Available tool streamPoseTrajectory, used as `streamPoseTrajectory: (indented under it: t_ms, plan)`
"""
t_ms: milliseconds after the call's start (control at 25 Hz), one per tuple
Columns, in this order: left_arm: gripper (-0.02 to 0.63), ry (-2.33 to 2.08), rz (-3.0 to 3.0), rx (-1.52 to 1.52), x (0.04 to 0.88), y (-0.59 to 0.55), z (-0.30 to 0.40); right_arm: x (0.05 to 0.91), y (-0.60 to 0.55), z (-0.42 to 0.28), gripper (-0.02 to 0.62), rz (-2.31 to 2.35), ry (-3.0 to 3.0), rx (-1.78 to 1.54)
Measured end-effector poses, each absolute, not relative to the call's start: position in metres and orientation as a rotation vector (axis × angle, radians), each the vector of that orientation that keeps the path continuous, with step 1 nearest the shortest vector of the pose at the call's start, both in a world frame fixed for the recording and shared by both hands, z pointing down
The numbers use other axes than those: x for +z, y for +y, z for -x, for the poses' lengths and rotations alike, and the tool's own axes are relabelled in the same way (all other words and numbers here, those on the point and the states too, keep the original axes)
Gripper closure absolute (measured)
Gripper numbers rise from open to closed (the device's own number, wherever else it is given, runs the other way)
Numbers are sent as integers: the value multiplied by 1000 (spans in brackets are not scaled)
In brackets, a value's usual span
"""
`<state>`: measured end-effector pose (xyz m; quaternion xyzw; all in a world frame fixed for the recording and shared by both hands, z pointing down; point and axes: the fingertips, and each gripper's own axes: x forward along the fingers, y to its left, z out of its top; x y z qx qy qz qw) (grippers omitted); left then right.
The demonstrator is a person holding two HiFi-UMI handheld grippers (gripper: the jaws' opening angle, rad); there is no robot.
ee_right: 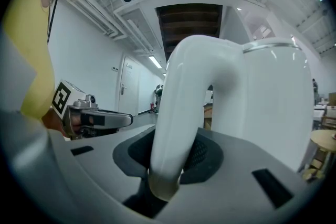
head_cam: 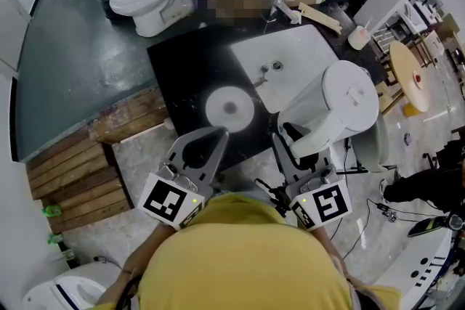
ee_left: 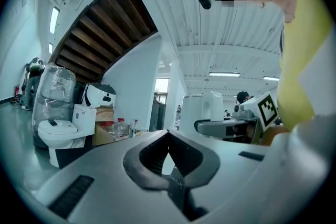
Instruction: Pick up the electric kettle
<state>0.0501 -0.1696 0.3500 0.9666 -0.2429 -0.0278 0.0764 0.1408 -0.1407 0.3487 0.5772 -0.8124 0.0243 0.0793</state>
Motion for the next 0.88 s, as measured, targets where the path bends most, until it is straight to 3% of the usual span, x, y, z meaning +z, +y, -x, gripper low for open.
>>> streamPoseTrajectory:
  t_ms: [880]
  plan:
    - [597, -697, -2907, -53, 353, -168, -54, 348, -135, -150, 488, -1777, -2396, 60]
